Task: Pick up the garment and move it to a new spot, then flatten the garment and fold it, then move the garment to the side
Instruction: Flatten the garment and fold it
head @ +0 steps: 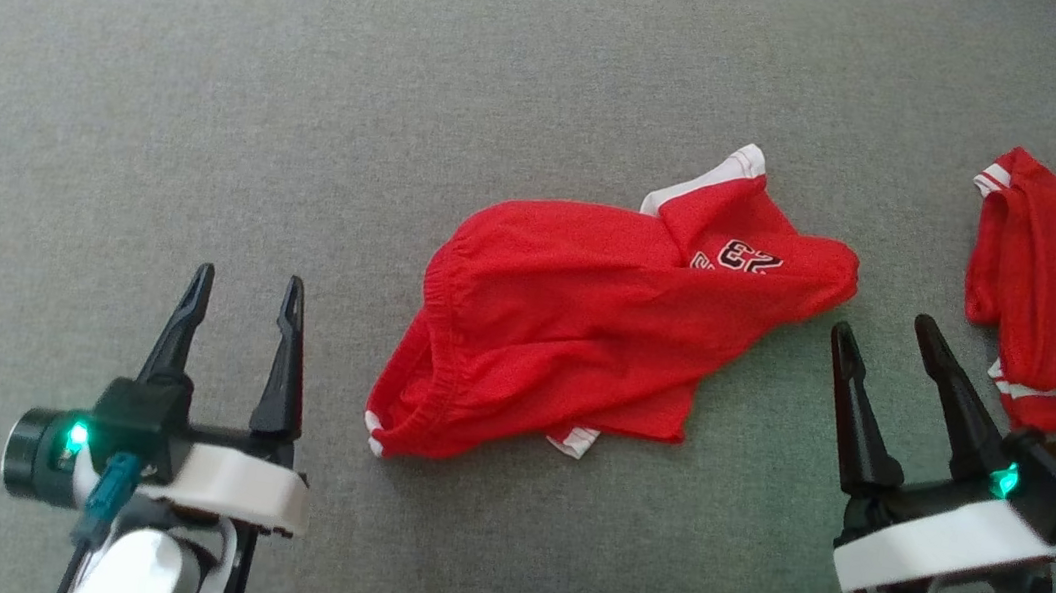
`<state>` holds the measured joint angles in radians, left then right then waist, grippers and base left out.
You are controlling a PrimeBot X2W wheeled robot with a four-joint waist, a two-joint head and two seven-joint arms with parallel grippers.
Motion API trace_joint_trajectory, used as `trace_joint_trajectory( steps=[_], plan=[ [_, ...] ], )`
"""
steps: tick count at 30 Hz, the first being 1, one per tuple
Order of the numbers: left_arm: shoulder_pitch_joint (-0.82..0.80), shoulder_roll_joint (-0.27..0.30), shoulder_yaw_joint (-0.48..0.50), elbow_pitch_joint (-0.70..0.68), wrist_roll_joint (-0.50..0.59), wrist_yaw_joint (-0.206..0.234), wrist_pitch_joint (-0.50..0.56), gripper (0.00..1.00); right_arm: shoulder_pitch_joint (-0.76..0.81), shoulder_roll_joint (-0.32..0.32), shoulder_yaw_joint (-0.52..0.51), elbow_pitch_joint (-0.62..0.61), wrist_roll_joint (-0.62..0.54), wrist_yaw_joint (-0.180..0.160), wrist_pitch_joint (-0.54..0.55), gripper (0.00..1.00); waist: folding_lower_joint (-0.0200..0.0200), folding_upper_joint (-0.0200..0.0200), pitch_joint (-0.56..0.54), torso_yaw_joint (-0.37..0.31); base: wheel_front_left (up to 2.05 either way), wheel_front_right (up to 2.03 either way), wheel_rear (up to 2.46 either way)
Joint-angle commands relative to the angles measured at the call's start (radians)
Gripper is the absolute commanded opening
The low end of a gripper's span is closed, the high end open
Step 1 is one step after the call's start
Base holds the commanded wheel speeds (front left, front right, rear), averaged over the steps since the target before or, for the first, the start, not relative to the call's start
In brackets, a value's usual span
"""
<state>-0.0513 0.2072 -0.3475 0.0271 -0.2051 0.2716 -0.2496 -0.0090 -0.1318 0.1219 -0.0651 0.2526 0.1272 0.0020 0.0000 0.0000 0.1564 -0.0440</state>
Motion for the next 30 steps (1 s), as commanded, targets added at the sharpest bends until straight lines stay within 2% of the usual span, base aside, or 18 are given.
trace_joint_trajectory(
  steps=[1,10,15,23,26,30],
  plan=[
    [-0.027,0.017,0.032,-0.03,-0.006,0.001,-0.012,1.0,-0.02,-0.003,0.018,-0.042,-0.011,0.003,0.003,1.0,0.0,0.0,0.0,0.0,0.0,0.0,0.0],
    [-0.024,0.021,0.021,-0.03,-0.008,0.002,-0.009,1.0,-0.002,0.005,0.013,-0.076,-0.014,0.003,0.026,1.0,0.0,0.0,-0.002,0.002,0.0,0.0,0.0],
    [-0.043,0.031,-0.021,-0.041,-0.008,-0.042,0.023,1.0,-0.001,0.008,0.012,-0.077,-0.009,0.003,0.034,1.0,0.0,0.0,0.003,0.005,0.0,0.0,0.0],
    [-0.082,0.028,-0.16,-0.044,-0.066,-0.18,0.29,1.0,-0.008,0.008,0.02,-0.076,-0.007,0.003,0.045,1.0,0.0,0.0,0.022,0.003,0.0,0.0,0.0],
    [-0.093,0.037,-0.18,-0.04,-0.074,-0.196,0.362,1.0,-0.014,0.012,0.024,-0.073,0.003,0.003,0.044,1.0,0.0,0.0,0.03,-0.006,0.0,0.0,0.0],
    [-0.113,0.042,-0.175,-0.017,-0.088,-0.195,0.413,1.0,-0.019,0.017,0.027,-0.064,0.012,0.003,0.041,1.0,0.0,0.0,0.04,-0.019,0.0,0.0,0.0]
  ],
)
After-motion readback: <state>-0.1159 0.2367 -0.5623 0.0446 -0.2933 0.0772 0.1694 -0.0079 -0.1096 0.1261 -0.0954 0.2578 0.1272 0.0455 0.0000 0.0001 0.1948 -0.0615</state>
